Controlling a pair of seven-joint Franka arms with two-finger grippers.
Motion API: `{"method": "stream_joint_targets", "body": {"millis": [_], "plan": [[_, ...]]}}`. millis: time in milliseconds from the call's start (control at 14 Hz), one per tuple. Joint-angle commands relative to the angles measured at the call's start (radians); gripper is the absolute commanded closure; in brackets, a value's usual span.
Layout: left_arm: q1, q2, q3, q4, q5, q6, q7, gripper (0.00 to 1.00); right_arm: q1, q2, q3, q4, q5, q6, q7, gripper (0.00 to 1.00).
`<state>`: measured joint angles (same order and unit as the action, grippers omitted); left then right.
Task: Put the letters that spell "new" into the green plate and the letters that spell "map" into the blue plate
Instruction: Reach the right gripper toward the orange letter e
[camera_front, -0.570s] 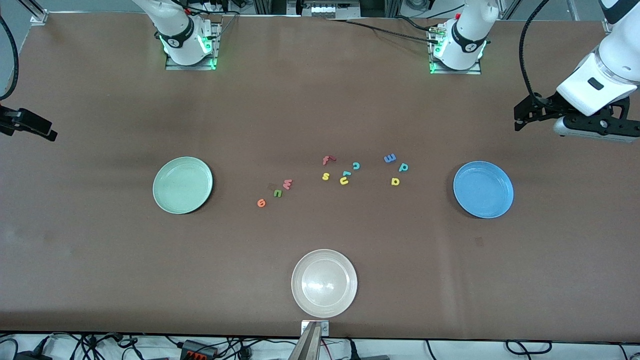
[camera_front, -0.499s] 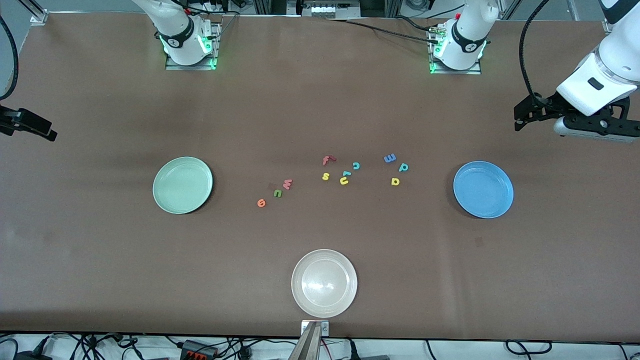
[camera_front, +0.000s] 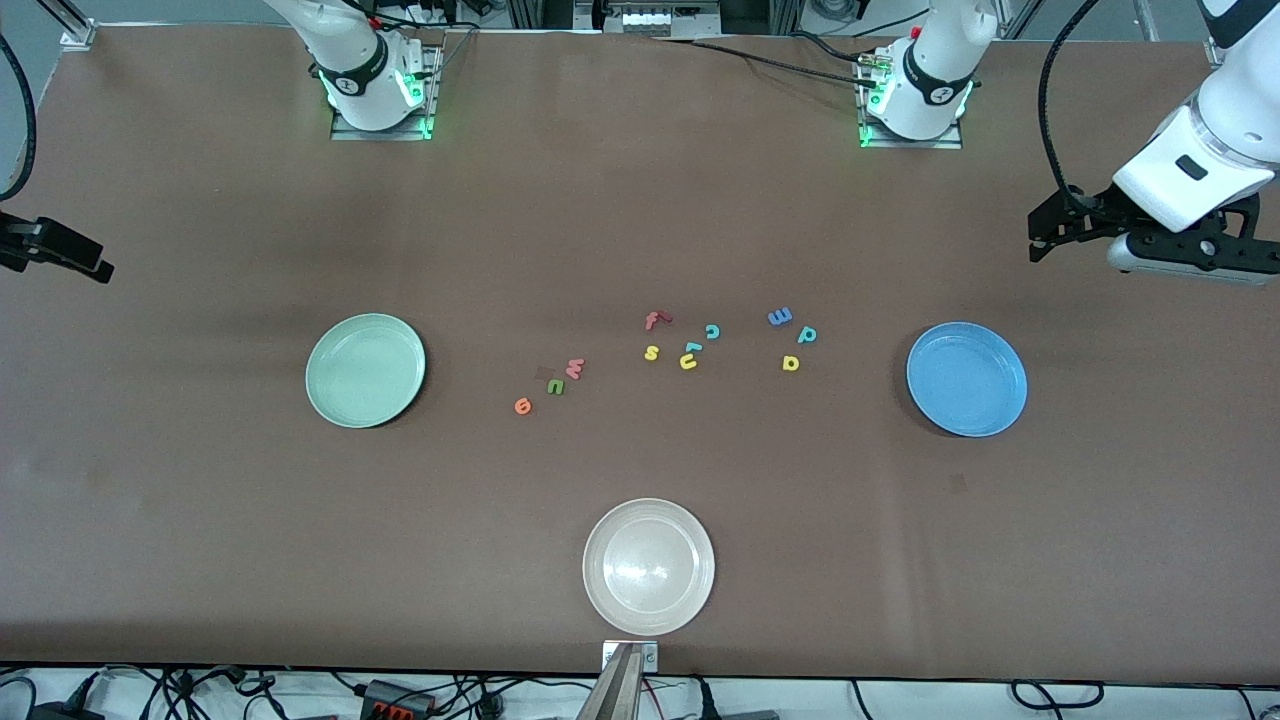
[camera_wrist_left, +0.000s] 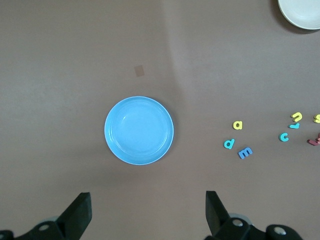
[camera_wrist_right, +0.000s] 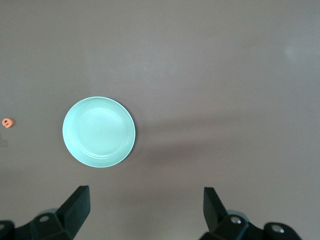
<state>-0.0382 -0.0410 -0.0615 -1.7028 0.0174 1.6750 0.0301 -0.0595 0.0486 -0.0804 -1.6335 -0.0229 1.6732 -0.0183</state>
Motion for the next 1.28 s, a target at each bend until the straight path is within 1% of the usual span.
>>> {"method": "stream_joint_targets", "body": {"millis": [0, 214, 499, 641, 783, 926, 1068, 1211], "plan": [[0.003, 0.013, 0.0, 0.031, -0.011, -0.021, 0.025, 0.0, 0.004, 0.014, 0.01, -0.015, 0.011, 0.011, -0.019, 0.0], [0.003, 0.013, 0.0, 0.029, -0.011, -0.021, 0.024, 0.0, 0.052, 0.048, 0.01, -0.02, 0.018, 0.003, -0.012, 0.0], [0.001, 0.013, 0.0, 0.029, -0.011, -0.021, 0.019, 0.0, 0.205, 0.154, 0.01, -0.017, 0.02, 0.02, -0.002, 0.0], [0.001, 0.013, 0.0, 0.031, -0.011, -0.021, 0.019, 0.0, 0.294, 0.215, 0.01, -0.019, 0.031, 0.077, 0.023, 0.0], [0.001, 0.013, 0.0, 0.029, -0.011, -0.023, 0.019, 0.0, 0.374, 0.287, 0.01, -0.019, 0.032, 0.167, 0.142, 0.0], [0.001, 0.013, 0.0, 0.029, -0.011, -0.021, 0.019, 0.0, 0.453, 0.356, 0.01, -0.017, 0.032, 0.241, 0.173, 0.0], [0.001, 0.013, 0.0, 0.029, -0.011, -0.021, 0.019, 0.0, 0.492, 0.419, 0.01, -0.014, 0.034, 0.322, 0.193, 0.0], [0.001, 0.013, 0.0, 0.029, -0.011, -0.021, 0.019, 0.0, 0.492, 0.483, 0.01, -0.006, 0.044, 0.411, 0.23, 0.0]]}}
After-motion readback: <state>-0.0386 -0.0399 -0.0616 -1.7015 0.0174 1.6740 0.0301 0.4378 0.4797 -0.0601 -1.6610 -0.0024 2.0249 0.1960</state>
